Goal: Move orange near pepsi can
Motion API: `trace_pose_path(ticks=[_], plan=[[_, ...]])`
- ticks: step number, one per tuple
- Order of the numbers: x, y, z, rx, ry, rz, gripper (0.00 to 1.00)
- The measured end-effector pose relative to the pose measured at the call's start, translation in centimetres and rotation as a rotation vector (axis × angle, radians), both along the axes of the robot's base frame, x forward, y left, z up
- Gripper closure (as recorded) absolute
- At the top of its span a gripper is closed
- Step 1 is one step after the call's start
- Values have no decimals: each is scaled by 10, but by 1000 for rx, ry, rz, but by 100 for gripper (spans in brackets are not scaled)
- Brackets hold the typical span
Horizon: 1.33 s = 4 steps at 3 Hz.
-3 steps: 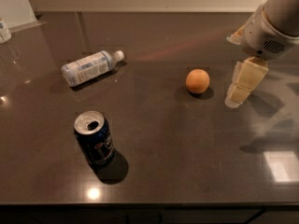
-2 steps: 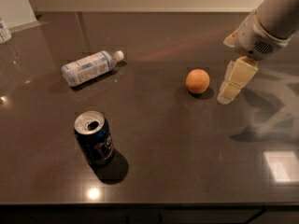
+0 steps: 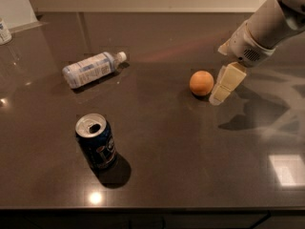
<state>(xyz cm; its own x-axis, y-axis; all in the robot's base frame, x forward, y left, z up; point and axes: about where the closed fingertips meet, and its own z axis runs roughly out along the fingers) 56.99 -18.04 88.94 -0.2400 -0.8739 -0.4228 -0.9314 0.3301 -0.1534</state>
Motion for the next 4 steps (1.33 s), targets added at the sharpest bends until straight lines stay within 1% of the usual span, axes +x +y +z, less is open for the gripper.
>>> trace_pose_path(ticks=[2,3,4], plan=[[16,12,-26,43,32,-6,0],[19,18,-35,54,45,-4,17],[19,23,-37,70,52,1,47]])
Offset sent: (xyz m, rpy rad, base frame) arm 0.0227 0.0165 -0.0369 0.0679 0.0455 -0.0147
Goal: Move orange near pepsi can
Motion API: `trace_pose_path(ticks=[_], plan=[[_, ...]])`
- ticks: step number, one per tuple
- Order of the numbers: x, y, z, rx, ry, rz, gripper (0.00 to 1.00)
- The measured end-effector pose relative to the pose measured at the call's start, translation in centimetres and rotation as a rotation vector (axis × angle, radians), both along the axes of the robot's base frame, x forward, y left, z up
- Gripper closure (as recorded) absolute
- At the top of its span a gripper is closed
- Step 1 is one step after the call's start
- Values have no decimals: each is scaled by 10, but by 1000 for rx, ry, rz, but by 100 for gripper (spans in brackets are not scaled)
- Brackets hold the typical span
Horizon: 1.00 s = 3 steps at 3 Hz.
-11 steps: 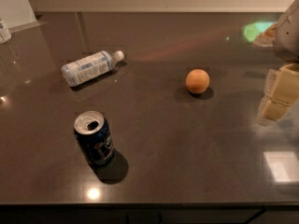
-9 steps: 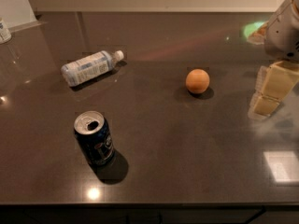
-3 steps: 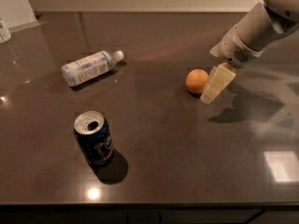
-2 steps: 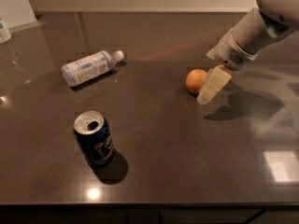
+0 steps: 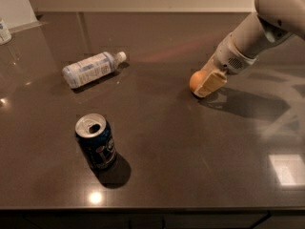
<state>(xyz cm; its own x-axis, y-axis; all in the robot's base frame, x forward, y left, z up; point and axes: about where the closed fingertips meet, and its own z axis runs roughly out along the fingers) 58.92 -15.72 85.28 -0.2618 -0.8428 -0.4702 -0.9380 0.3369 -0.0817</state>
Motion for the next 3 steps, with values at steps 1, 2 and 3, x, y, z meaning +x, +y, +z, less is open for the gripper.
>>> trace_pose_path(ticks=[1,2,3], plan=[[-5,6,7,20,-7,6,72],[-28,21,20,62,4,49,95],[-61,45,34,111,30,133,100]])
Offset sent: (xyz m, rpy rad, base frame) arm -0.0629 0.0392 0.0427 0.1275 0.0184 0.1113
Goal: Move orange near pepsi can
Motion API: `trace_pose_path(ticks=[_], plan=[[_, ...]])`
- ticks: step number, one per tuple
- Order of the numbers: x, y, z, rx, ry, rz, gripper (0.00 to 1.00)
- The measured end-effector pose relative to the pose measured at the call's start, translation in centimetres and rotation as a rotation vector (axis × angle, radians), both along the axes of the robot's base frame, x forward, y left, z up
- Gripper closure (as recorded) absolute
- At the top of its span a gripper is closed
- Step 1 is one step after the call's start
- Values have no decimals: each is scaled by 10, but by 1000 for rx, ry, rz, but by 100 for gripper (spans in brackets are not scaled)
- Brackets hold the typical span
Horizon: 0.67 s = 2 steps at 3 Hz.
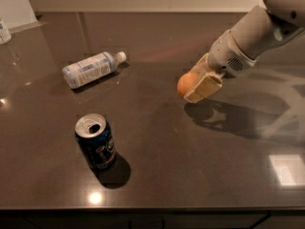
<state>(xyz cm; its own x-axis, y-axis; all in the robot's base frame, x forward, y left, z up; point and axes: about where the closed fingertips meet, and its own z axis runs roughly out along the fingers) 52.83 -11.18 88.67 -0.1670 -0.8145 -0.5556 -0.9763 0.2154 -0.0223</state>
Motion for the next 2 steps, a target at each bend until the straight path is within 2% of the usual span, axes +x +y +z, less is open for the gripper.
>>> trace_pose_path(ticks=[1,2], plan=[[-47,34,4,-2,25,144,100],[-77,52,-4,-19,49,231,100]])
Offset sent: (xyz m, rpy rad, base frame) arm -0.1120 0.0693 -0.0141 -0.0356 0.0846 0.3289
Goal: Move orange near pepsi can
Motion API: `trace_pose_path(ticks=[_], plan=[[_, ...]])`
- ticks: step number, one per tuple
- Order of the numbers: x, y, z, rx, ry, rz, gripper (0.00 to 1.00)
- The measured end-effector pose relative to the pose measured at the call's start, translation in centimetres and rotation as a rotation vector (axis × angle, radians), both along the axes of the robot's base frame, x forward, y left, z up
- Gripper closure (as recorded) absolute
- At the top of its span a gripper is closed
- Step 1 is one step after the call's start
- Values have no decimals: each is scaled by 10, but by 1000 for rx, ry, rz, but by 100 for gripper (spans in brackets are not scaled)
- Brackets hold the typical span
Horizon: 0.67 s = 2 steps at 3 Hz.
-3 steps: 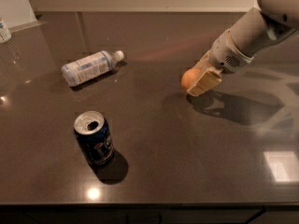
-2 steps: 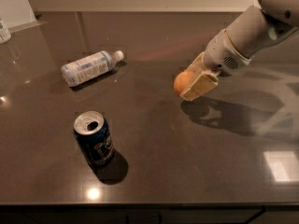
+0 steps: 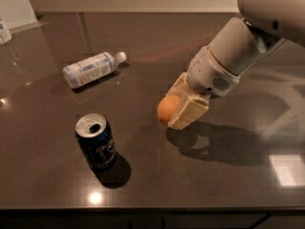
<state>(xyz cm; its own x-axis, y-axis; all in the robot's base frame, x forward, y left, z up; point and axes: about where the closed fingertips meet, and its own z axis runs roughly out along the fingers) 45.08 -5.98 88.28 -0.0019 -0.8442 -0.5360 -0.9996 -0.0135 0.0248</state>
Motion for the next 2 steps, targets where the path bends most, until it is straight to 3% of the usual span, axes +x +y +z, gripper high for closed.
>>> trace_pose_path(ticks=[2], plan=[[-35,40,-6,-11,-20,111,100]])
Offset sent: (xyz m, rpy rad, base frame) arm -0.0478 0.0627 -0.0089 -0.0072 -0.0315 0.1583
